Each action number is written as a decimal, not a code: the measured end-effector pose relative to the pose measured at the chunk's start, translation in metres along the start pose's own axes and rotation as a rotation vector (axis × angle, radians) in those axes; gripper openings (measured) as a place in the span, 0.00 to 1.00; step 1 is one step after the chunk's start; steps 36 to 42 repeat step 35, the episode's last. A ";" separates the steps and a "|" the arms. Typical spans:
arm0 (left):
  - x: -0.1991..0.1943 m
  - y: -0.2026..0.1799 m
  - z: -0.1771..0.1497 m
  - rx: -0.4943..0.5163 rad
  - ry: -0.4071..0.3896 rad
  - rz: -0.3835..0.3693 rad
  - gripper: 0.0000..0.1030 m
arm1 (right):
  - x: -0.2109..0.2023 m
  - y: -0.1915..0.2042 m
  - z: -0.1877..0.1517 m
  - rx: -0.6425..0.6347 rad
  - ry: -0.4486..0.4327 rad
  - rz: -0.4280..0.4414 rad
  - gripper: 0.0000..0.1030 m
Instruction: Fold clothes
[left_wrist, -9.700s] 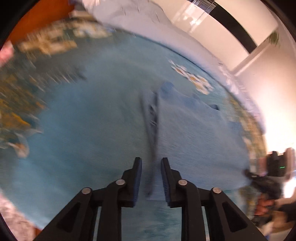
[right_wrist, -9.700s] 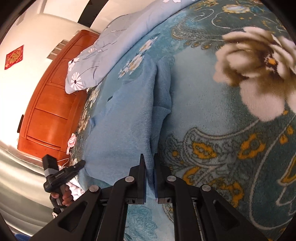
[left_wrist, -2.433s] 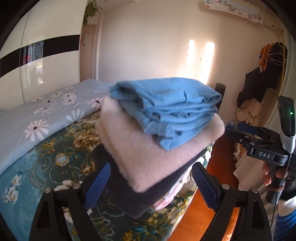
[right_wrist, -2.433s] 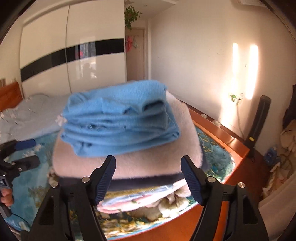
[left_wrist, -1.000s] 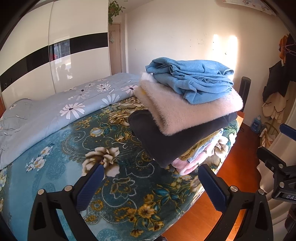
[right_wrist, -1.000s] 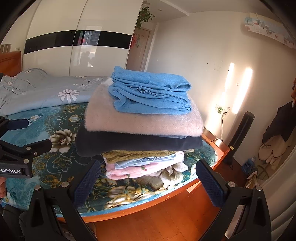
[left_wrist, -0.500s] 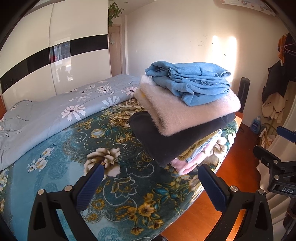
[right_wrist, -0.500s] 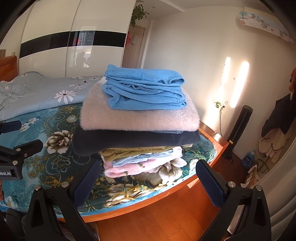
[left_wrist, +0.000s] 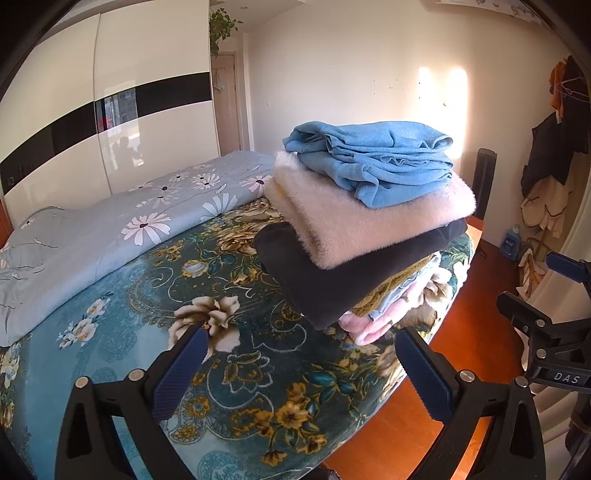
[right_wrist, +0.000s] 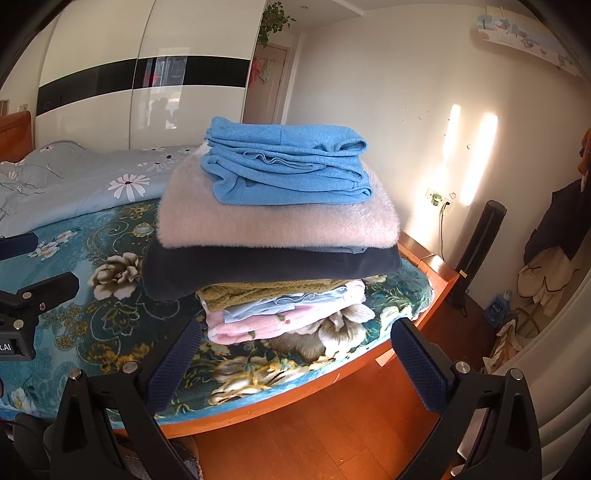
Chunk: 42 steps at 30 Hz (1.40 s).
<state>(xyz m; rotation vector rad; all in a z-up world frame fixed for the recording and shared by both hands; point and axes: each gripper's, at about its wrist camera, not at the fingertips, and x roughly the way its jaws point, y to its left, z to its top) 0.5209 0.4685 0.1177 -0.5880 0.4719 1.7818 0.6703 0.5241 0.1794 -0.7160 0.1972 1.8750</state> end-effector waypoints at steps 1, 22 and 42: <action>0.000 0.000 0.000 0.000 0.001 0.000 1.00 | 0.000 0.000 0.000 -0.001 -0.001 0.002 1.00; 0.002 -0.005 0.001 0.012 0.009 -0.012 1.00 | 0.008 -0.001 0.000 -0.004 0.029 0.017 1.00; 0.007 -0.004 0.000 0.001 0.016 -0.013 1.00 | 0.011 0.000 -0.001 -0.005 0.037 0.025 1.00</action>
